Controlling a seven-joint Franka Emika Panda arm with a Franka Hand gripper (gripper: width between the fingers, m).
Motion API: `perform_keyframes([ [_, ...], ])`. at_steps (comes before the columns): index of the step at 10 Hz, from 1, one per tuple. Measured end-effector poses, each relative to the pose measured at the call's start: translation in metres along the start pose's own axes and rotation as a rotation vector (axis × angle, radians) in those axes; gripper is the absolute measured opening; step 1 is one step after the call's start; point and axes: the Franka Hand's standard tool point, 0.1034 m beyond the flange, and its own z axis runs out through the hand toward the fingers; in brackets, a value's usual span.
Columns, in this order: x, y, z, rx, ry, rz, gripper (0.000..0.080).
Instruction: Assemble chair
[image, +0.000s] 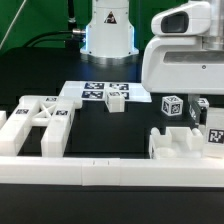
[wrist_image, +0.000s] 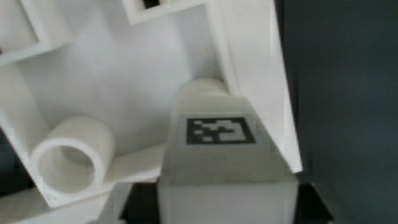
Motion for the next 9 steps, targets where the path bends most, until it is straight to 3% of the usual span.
perform_keyframes([
  [4,0.0022,0.0049,0.0007,0.048,-0.01,0.549,0.0287],
  [5,0.0026,0.0045,0.0007,0.037,-0.028,0.619,0.0287],
  [7,0.0034,0.006,0.0009,0.039,-0.048,0.791,0.0287],
  [9,0.0032,0.0059,0.001,0.037,-0.045,0.757,0.0288],
])
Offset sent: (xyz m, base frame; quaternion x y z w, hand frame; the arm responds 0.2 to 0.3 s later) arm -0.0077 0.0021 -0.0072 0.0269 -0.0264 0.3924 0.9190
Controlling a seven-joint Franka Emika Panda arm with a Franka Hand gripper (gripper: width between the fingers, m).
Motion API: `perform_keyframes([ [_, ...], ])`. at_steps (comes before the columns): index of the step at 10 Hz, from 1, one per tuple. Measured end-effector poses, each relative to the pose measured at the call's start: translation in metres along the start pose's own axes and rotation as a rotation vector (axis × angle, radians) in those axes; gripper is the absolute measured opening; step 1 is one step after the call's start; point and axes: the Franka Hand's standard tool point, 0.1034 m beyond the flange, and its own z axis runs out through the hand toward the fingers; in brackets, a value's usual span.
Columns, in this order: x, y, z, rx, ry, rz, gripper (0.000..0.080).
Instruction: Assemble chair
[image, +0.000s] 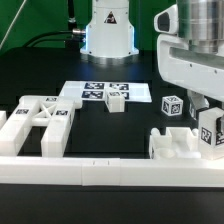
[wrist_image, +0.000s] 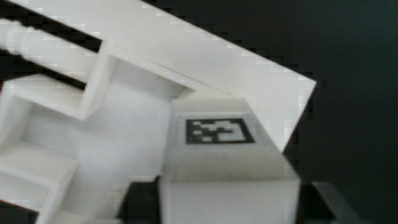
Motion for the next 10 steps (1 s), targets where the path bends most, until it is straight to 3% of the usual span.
perform_keyframes([
  [1,-0.0015,-0.0003,0.0002,-0.001,-0.001,-0.066,0.049],
  [2,-0.0047,-0.0017,0.0001,-0.002,-0.001,-0.117,0.049],
  [3,-0.007,-0.0032,0.0001,0.001,-0.001,-0.194,0.0626],
  [10,-0.0074,-0.0039,-0.0017,-0.016,0.002,-0.861,0.0648],
])
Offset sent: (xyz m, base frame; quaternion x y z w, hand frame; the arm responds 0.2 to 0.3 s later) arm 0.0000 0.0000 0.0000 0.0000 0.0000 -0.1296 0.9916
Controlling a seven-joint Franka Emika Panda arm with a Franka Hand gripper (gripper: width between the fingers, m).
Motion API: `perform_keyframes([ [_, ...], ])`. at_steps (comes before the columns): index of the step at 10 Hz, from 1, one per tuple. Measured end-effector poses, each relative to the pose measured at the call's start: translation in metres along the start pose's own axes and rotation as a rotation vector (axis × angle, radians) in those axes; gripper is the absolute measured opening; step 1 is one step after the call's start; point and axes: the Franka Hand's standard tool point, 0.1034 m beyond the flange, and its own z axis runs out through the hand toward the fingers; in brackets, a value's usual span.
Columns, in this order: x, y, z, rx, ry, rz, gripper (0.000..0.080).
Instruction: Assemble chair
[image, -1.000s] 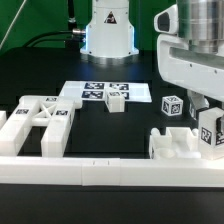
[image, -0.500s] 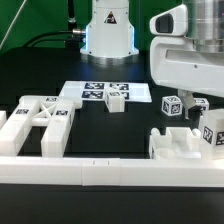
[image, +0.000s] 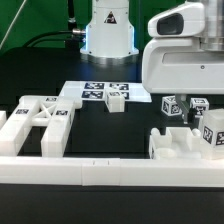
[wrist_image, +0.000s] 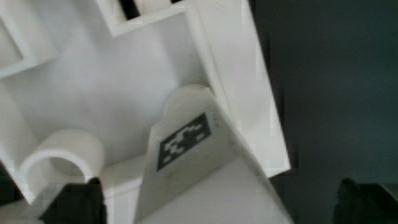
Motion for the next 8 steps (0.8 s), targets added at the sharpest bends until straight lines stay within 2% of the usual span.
perform_keyframes([
  [3,0.0022,-0.0006,-0.0018,-0.028,0.009,-0.289,0.0648],
  [5,0.0025,0.0003,-0.0018,-0.035,0.009,-0.345,0.0648],
  [7,0.0025,0.0003,-0.0018,-0.035,0.009,-0.345,0.0352],
  [8,0.0025,0.0003,-0.0018,-0.035,0.009,-0.332,0.0284],
])
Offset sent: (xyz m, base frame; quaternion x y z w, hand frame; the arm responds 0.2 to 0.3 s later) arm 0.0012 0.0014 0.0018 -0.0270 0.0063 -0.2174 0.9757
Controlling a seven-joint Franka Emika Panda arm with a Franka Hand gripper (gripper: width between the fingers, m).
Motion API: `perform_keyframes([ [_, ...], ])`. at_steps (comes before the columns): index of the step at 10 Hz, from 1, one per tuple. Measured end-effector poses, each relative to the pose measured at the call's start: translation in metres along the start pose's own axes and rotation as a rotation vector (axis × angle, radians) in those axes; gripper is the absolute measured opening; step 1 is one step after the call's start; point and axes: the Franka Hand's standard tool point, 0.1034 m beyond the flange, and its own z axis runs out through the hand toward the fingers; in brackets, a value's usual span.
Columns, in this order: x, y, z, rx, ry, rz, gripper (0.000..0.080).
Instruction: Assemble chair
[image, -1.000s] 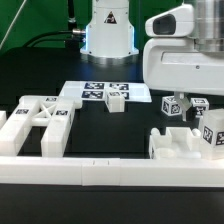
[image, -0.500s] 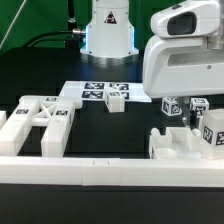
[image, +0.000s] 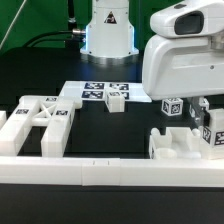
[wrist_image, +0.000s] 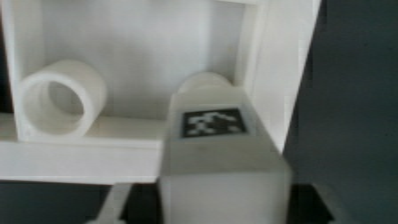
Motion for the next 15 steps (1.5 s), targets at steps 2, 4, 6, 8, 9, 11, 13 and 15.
perform_keyframes([
  [2,0.0,0.0002,0.0,0.001,0.0,0.055,0.0284],
  [4,0.0,0.0018,0.0003,0.003,0.001,0.276,0.0284],
  [6,-0.001,0.0041,0.0005,0.015,0.017,0.549,0.0284],
  [8,-0.0009,0.0049,0.0004,0.017,0.016,0.621,0.0284],
  [9,-0.0009,0.0056,0.0005,0.018,0.015,0.706,0.0284],
  [11,-0.0016,0.0064,0.0004,0.023,0.013,0.86,0.0285],
  [13,-0.0057,0.0051,0.0001,0.043,0.025,1.144,0.0285],
  [15,-0.0069,0.0012,0.001,0.048,0.037,1.369,0.0285],
])
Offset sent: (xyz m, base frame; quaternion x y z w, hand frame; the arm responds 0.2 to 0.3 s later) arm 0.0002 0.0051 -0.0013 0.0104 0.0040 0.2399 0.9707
